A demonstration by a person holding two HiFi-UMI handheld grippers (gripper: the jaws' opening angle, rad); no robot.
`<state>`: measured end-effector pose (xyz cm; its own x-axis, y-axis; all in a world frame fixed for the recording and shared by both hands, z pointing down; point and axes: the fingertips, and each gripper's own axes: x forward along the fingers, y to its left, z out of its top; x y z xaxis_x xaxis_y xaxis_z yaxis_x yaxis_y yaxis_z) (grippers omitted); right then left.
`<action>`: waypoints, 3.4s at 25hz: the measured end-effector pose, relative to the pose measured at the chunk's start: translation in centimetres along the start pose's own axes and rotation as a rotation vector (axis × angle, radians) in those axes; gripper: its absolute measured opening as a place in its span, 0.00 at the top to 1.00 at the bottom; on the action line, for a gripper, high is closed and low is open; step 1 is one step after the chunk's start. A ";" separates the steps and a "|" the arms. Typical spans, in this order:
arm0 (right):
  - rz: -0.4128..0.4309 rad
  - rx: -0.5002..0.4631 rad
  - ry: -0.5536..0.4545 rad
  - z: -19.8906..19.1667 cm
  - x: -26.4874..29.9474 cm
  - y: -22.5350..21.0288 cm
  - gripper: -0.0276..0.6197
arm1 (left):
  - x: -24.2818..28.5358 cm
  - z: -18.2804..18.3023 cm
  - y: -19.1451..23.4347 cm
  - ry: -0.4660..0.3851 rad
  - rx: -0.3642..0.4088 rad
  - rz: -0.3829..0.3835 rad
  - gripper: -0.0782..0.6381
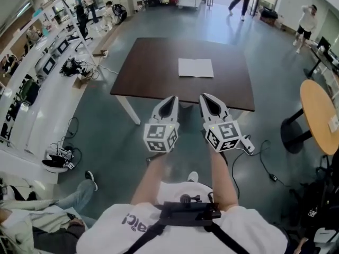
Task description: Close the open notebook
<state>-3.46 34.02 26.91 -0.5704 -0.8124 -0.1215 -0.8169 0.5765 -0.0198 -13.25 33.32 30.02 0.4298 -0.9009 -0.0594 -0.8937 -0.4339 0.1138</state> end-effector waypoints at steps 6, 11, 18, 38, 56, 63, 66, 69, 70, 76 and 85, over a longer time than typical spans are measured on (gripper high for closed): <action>-0.045 0.056 0.027 -2.2 -0.1 -6.0 0.95 | 5.1 -1.5 -2.9 0.001 0.062 0.021 0.88; -0.134 0.102 0.114 -5.5 -0.3 -10.4 0.95 | 7.7 -4.0 -4.9 0.070 0.065 0.007 0.88; -0.175 0.110 0.156 -6.6 2.4 -13.4 0.95 | 11.2 -4.7 -3.1 0.110 0.056 0.026 0.88; -0.156 -0.082 0.169 -6.1 24.6 -21.6 0.95 | 32.9 -1.8 10.7 0.014 -0.010 -0.069 0.88; -0.164 0.066 0.304 -17.4 32.0 -29.1 0.95 | 40.2 -13.5 16.7 0.209 -0.134 -0.019 0.88; -0.104 0.103 0.368 -20.6 35.7 -31.0 0.95 | 42.9 -18.1 19.8 0.294 -0.210 0.062 0.88; -0.084 0.132 0.411 -22.7 36.3 -31.4 0.95 | 43.0 -20.7 20.9 0.348 -0.223 0.112 0.88; -0.069 0.154 0.451 -24.5 37.2 -31.1 0.95 | 42.8 -22.9 22.3 0.397 -0.243 0.136 0.88; -0.064 0.159 0.459 -25.0 37.6 -31.0 0.95 | 42.8 -23.5 22.8 0.410 -0.250 0.139 0.88; -0.050 0.185 0.507 -27.5 37.8 -31.3 0.95 | 42.2 -28.3 23.8 0.504 -0.290 0.177 0.88; -0.039 0.242 0.583 -31.3 36.7 -31.8 0.95 | 41.0 -35.2 24.6 0.648 -0.321 0.258 0.88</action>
<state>-1.09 -16.90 54.17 -0.5494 -0.7085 0.4429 -0.8343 0.4936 -0.2454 -13.16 -14.43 65.26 0.2905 -0.7531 0.5903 -0.9375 -0.1004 0.3333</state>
